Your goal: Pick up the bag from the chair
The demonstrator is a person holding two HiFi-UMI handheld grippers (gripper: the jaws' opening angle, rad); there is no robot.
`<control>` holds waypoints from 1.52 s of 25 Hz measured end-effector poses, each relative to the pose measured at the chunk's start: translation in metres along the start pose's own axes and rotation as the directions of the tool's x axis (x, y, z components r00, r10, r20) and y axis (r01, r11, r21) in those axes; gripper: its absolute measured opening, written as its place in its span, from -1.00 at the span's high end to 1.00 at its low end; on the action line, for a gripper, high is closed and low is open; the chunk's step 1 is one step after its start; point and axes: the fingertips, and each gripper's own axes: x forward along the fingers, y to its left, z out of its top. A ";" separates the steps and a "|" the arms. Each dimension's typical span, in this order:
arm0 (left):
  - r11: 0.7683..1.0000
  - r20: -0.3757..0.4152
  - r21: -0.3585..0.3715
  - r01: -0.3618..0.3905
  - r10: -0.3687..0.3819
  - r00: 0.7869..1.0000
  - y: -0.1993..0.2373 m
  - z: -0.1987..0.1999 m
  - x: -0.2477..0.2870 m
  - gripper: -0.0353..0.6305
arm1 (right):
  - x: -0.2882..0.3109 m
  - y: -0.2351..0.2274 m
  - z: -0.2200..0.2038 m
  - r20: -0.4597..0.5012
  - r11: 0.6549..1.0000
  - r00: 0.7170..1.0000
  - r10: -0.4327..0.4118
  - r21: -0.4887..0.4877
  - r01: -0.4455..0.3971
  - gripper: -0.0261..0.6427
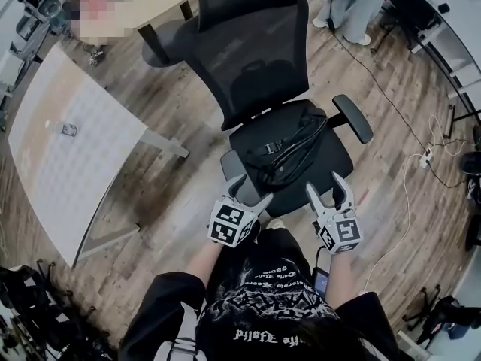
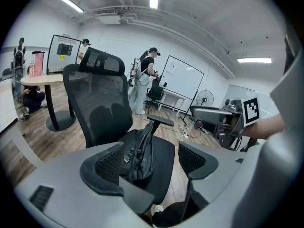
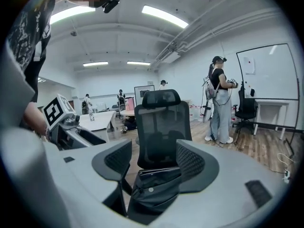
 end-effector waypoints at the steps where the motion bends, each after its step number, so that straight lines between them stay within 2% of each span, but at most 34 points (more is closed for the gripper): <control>1: 1.000 -0.004 -0.002 0.001 -0.001 1.000 0.002 0.000 0.004 -0.21 | 0.002 -0.003 0.001 0.000 1.000 1.000 0.000 -0.001 0.000 0.06; 7: 1.000 -0.028 -0.001 -0.008 0.008 1.000 -0.004 -0.001 0.030 -0.21 | 0.014 -0.023 -0.009 -0.069 0.991 0.996 0.064 -0.111 -0.071 0.06; 11: 0.998 -0.045 0.000 -0.059 0.059 0.997 -0.005 -0.003 0.054 -0.21 | 0.029 -0.041 -0.022 -0.149 0.956 0.978 0.149 -0.233 -0.181 0.03; 14: 0.992 -0.062 -0.042 -0.118 0.116 0.991 -0.003 -0.002 0.076 -0.21 | 0.042 -0.061 -0.020 -0.172 0.927 0.959 0.226 -0.265 -0.265 0.01; 17: 0.979 -0.069 -0.117 -0.165 0.158 0.985 -0.004 0.001 0.099 -0.21 | 0.055 -0.093 -0.019 -0.196 0.900 0.943 0.267 -0.299 -0.317 0.01; 19: 0.970 -0.086 -0.140 -0.201 0.190 0.978 -0.008 0.000 0.114 -0.21 | 0.066 -0.116 -0.021 -0.222 0.877 0.928 0.300 -0.319 -0.360 0.01; 23: 0.950 -0.128 -0.152 -0.273 0.255 0.959 -0.005 -0.005 0.140 -0.21 | 0.094 -0.150 -0.034 -0.304 0.810 0.882 0.359 -0.368 -0.456 0.01; 28: 0.920 -0.153 -0.195 -0.339 0.313 0.937 0.016 -0.008 0.160 -0.21 | 0.132 -0.164 -0.047 -0.394 0.681 0.817 0.421 -0.458 -0.571 0.00; 34: 0.934 -0.181 -0.153 -0.324 0.296 0.938 0.027 -0.022 0.186 -0.21 | 0.170 -0.176 -0.080 -0.512 0.536 0.715 0.477 -0.476 -0.698 -0.02; 36: 0.931 -0.189 -0.160 -0.328 0.297 0.936 0.032 -0.028 0.193 -0.21 | 0.182 -0.186 -0.094 -0.548 0.508 0.692 0.470 -0.473 -0.720 -0.02; 38: 0.921 -0.181 -0.191 -0.339 0.306 0.935 0.038 -0.034 0.197 -0.21 | 0.196 -0.200 -0.107 -0.568 0.520 0.687 0.453 -0.457 -0.721 -0.02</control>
